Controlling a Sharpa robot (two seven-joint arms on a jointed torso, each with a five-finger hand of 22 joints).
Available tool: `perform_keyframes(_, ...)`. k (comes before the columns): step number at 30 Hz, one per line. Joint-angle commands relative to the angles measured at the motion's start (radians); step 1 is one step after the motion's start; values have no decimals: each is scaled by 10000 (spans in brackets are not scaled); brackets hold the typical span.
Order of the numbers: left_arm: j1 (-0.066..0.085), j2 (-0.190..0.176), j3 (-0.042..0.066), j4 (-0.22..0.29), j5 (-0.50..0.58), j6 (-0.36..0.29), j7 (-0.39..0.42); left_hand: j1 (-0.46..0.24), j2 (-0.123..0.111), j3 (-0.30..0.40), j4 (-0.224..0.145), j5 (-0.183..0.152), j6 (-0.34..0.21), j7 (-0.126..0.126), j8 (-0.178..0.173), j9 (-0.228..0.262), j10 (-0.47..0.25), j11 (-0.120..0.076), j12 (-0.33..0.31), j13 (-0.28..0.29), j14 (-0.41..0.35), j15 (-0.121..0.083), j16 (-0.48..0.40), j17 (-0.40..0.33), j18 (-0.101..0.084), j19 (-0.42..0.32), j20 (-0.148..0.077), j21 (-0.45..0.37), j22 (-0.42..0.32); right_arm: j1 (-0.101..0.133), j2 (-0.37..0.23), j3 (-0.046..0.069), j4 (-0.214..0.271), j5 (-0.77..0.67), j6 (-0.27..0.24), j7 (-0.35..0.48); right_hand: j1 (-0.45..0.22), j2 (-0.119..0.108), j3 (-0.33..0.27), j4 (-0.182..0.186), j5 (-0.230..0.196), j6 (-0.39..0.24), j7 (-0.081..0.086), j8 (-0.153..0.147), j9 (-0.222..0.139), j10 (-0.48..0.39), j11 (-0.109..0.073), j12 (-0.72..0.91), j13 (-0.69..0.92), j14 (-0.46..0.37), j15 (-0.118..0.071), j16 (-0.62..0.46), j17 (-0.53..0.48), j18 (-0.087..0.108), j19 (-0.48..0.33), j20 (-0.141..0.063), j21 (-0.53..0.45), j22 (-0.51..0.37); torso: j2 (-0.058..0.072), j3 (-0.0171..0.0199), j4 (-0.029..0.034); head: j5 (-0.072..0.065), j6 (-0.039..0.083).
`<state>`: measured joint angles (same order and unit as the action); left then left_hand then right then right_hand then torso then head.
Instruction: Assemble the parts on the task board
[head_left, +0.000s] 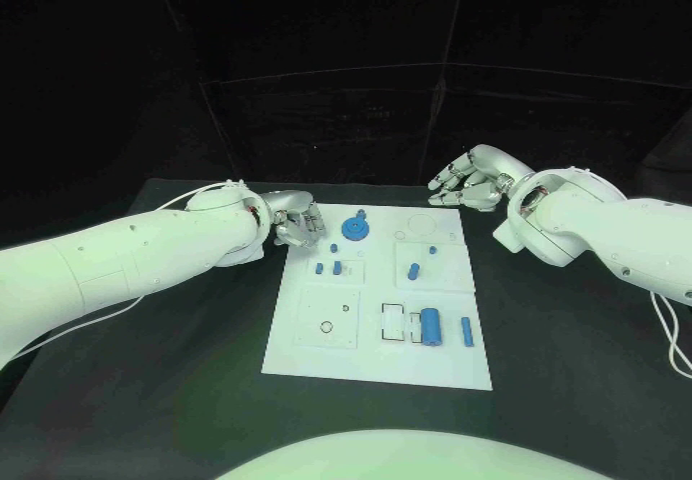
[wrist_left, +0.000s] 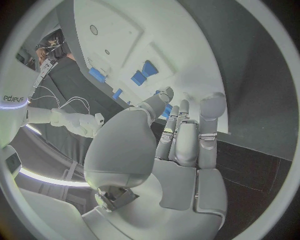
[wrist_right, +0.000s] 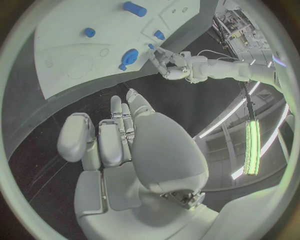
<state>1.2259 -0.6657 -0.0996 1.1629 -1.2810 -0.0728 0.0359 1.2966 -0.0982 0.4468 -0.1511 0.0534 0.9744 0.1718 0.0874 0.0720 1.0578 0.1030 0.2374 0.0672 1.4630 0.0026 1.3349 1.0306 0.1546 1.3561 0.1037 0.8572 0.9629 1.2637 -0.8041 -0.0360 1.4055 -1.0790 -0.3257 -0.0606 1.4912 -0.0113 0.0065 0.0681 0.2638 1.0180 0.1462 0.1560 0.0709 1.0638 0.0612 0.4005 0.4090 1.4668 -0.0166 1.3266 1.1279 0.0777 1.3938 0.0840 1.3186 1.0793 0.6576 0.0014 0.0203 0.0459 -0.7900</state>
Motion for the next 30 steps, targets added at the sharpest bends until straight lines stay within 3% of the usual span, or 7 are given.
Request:
perform_keyframes(1, 18, -275, 23, 200, 2485, -1077, 690, 178, 61, 146, -47, -15, 278, 83, 153, 37, 291, -12, 197, 49, -44, 72, -64, -105, -30, -110, 10, -180, -130, -28, -69, -2, 117, -2299, 491, -37, 149, -91, 247, -82, -56, 147, -57, 15, -22, 112, 0, -282, -367, 276, -50, -15, 17, 139, 72, -4, 21, 24, -15, 23, -5, -45, 108)
perform_keyframes(7, 17, -818, 22, 778, 6905, -1692, 2385, 124, 112, 292, -32, -19, 408, 99, 246, -6, 334, -6, 307, 24, -577, 93, -775, -1418, 254, -863, 43, -1749, -1338, -248, -215, -11, 331, -4144, 701, -196, 81, -332, 706, -149, -109, 229, -57, -173, -51, 123, 52, -859, -1099, 268, 9, -46, -35, 139, 63, 44, -2, -6, 12, -13, -3, -433, 332)
perform_keyframes(8, 16, -881, 20, 888, 7599, -1714, 2772, 99, 138, 311, -11, -17, 413, 107, 255, -16, 296, 10, 308, 14, -800, 106, -1066, -1930, 268, -1008, 55, -1914, -1440, -303, -236, -13, 370, -4440, 742, -232, 65, -370, 757, -154, -125, 214, -51, -210, -55, 102, 67, -932, -1187, 265, 24, -56, -52, 141, 56, 56, -12, -23, 12, -12, -3, -433, 332)
perform_keyframes(11, 12, -1006, 17, 1175, 9201, -1709, 3645, 14, 174, 294, 51, -17, 449, 108, 292, -28, 259, 24, 348, 10, -1555, 129, -2034, -3579, 272, -1351, 88, -2179, -1561, -429, -269, -15, 446, -4954, 801, -299, 26, -459, 890, -166, -163, 208, -31, -285, -54, 88, 102, -1085, -1396, 255, 55, -87, -102, 150, 36, 84, -43, -73, 8, -2, 5, -612, 416)
perform_keyframes(14, -4, -1119, 14, 1517, 10570, -1605, 4333, -50, 220, 252, 110, -10, 499, 96, 335, -31, 265, 16, 400, 13, -1964, 133, -2533, -4376, 280, -1550, 103, -2362, -1657, -563, -267, -17, 496, -5318, 805, -333, -44, -612, 1033, -175, -193, 105, 109, -426, -64, -59, 224, -1324, -1680, 207, 141, -210, -296, 191, -71, 144, -194, -339, 13, -17, -2, -725, 434)
perform_keyframes(24, -50, -1378, 9, 2339, 11813, -1363, 5005, -191, 291, 221, 227, 33, 442, 120, 324, -50, 210, 37, 430, 8, -2163, 152, -2788, -4801, 280, -1640, 125, -2504, -1749, -852, -201, -19, 527, -5726, 1276, -416, -177, -861, 1487, -229, -249, 19, 244, -688, -51, -197, 384, -1681, -2336, 179, 268, -289, -410, 240, -163, 289, -353, -587, 18, -24, 0, -890, 464)
perform_keyframes(30, -56, -1474, 8, 2480, 12110, -1356, 5083, -203, 283, 212, 230, 34, 410, 130, 313, -55, 184, 46, 432, 6, -2199, 159, -2834, -4883, 280, -1652, 130, -2531, -1768, -951, -119, -20, 462, -5771, 1371, -456, -216, -899, 1692, -263, -259, 55, 258, -745, -43, -216, 406, -1757, -2562, 184, 288, -279, -402, 239, -148, 314, -349, -574, 23, -17, 10, -872, 456)
